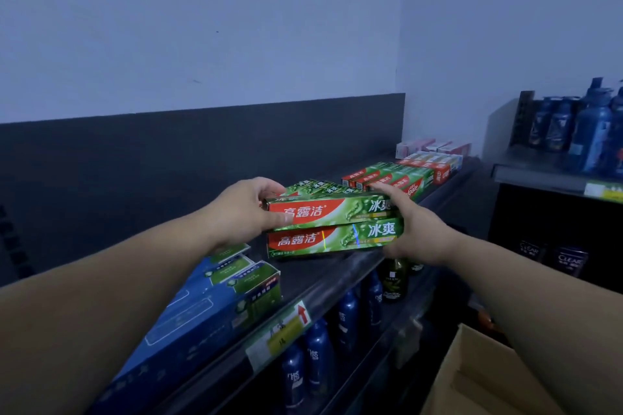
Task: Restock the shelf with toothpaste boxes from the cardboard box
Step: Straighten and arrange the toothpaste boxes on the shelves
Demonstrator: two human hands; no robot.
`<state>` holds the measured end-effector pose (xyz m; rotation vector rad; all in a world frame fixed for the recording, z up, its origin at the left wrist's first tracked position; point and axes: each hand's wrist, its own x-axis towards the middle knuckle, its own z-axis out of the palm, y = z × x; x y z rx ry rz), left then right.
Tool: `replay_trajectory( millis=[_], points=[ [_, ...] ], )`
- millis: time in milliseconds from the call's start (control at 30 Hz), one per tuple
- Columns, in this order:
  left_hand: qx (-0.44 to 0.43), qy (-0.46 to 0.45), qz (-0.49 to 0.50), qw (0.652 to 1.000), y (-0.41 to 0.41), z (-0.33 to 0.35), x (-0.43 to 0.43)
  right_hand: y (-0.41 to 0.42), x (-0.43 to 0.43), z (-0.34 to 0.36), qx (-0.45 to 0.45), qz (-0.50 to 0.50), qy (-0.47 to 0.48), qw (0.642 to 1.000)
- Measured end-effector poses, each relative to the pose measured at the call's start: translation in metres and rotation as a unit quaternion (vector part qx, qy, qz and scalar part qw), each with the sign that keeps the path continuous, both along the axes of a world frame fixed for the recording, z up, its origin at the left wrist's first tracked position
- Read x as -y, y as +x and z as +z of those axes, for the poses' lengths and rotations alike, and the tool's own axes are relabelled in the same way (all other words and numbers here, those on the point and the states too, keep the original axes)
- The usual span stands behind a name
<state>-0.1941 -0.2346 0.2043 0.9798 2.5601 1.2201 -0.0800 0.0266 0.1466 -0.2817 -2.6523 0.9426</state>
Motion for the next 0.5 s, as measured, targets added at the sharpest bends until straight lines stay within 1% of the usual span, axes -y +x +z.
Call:
replay_trajectory(
  millis=[200, 300, 400, 500],
  points=[
    [-0.077, 0.001, 0.037, 0.996, -0.005, -0.005, -0.005, -0.009, -0.016, -0.002, 0.027, 0.000, 0.000, 1.000],
    [-0.107, 0.001, 0.046, 0.993, -0.003, -0.008, -0.009, -0.008, -0.022, -0.003, 0.018, 0.009, -0.010, 1.000],
    [-0.107, 0.005, 0.062, 0.992, -0.002, -0.012, -0.013, -0.008, -0.026, -0.005, 0.004, 0.009, -0.015, 1.000],
    [-0.087, 0.017, 0.087, 0.992, 0.000, -0.015, -0.017, -0.011, -0.031, -0.009, -0.006, 0.015, -0.015, 1.000]
  ],
)
